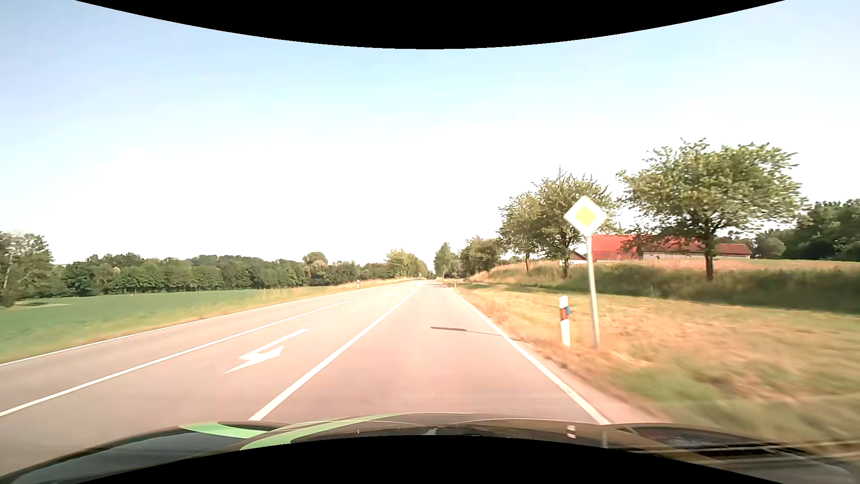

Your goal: Follow the waypoints while adhering to traffic rules and regulations

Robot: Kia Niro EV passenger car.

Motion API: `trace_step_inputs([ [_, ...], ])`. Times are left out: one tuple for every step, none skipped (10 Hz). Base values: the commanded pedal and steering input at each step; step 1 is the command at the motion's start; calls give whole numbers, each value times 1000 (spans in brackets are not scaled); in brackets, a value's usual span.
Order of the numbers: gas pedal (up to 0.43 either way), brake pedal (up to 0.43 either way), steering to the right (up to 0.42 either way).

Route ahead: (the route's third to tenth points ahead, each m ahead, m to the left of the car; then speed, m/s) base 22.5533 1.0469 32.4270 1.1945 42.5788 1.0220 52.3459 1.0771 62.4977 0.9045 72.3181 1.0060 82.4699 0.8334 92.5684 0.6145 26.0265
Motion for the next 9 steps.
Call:
trace_step_inputs([
  [248, 0, -2],
  [260, 0, -2],
  [260, 0, -2],
  [260, 0, -2],
  [260, 0, -2],
  [260, 0, -2],
  [260, 0, -2],
  [260, 0, -2],
  [260, 0, -2],
])
